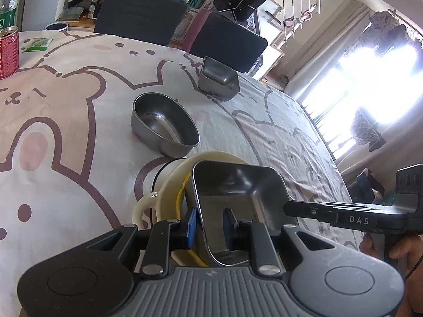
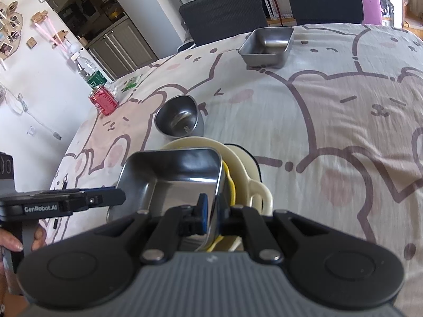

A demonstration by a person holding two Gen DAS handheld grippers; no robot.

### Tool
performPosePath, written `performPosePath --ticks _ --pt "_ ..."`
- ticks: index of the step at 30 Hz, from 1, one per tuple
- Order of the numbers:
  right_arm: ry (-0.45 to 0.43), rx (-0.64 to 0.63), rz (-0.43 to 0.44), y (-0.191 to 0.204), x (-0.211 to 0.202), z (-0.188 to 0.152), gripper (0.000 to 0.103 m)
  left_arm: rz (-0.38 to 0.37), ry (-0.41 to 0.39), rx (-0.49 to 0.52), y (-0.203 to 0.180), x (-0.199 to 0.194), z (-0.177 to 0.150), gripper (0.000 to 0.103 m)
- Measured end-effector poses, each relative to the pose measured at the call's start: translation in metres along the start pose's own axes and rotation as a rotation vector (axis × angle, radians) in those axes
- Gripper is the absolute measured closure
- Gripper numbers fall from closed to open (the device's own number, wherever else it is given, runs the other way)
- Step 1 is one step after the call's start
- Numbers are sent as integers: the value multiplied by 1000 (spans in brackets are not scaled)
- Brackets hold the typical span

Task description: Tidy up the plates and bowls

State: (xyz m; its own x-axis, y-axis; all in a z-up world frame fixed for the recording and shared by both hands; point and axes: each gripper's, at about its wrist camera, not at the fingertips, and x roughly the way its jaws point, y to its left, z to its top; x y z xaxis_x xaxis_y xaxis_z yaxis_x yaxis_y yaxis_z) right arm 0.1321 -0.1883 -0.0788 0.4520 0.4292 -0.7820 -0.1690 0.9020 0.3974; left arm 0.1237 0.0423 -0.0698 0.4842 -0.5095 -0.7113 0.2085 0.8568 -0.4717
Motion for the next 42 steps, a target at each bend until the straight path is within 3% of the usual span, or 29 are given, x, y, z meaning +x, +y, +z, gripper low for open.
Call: performPosePath --ticks 5,7,13,19,24,32,42 --pt "23 27 0 -1 6 0 91 14 0 10 -2 -2 2 92" --pt "14 2 -21 3 5 1 92 10 -4 25 -6 -5 2 93" --pt "-101 -44 -54 -1 -24 8 94 -53 -40 63 -38 -1 10 93" --pt "-171 32 -116 -47 -61 8 94 -103 -23 109 -90 37 21 92" --pt "-180 121 -196 -97 -82 0 94 -140 33 169 -134 81 23 92" --pt "-88 211 -274 -166 -69 -19 94 -47 172 316 -174 148 4 91" --pt "-46 233 -283 -184 -54 -21 94 -7 218 351 -180 173 2 91"
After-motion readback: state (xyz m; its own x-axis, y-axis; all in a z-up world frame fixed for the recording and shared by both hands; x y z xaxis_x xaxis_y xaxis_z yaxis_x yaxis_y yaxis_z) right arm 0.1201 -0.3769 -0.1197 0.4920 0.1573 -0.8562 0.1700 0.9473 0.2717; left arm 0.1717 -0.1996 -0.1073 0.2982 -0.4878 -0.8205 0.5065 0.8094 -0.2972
